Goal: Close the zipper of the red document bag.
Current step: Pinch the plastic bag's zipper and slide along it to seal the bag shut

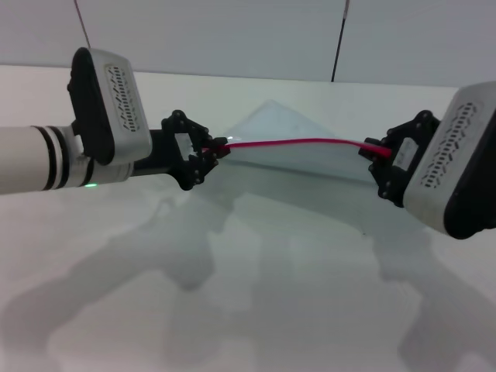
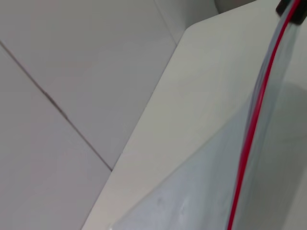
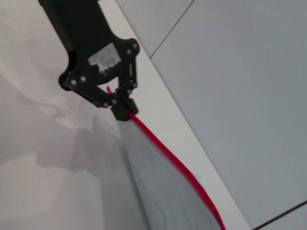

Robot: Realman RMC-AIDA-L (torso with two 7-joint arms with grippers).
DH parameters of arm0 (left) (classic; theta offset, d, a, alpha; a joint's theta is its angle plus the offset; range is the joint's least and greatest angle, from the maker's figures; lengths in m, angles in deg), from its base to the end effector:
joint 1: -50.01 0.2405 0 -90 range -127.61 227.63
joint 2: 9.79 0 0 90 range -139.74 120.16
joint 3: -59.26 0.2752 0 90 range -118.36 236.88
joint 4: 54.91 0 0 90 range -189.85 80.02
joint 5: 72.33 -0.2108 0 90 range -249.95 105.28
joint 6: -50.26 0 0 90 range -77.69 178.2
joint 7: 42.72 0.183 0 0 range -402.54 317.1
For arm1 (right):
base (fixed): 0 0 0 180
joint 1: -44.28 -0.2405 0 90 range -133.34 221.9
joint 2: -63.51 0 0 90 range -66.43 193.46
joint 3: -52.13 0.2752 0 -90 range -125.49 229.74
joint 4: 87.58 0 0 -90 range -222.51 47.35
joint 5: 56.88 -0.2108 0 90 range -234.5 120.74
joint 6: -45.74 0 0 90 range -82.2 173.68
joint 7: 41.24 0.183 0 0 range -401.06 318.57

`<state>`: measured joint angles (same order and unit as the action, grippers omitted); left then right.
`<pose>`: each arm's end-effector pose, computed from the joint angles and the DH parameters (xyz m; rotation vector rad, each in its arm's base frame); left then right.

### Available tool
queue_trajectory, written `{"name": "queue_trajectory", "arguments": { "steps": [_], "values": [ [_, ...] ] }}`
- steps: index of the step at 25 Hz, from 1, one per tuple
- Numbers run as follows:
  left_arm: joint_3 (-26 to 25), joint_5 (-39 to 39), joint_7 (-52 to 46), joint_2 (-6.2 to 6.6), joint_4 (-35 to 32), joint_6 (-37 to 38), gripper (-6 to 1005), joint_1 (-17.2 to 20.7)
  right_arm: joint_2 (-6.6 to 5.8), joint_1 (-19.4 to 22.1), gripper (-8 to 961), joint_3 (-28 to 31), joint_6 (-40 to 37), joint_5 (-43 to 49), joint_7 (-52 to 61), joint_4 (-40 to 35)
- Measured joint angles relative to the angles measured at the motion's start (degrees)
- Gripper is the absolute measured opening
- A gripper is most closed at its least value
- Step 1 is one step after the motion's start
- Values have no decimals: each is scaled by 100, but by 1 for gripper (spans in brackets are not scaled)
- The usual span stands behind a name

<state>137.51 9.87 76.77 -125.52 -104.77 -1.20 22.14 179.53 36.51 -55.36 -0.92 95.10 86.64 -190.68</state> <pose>-0.2415 0.4215 -0.0581 -2.5272 0.1882 -0.1302 0.1637 0.3444 -0.0463 -2.3758 -0.1013 -0.1502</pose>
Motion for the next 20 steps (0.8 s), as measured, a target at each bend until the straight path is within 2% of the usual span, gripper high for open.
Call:
{"name": "queue_trajectory", "arguments": {
  "steps": [11, 20],
  "values": [
    [-510, 2, 214, 11, 243, -19, 143, 143, 8, 219, 146, 190, 1, 8, 0, -246],
    [-705, 7, 263, 16, 240, 11, 162, 279, 7, 294, 151, 288, 1, 7, -11, -301]
  ]
}}
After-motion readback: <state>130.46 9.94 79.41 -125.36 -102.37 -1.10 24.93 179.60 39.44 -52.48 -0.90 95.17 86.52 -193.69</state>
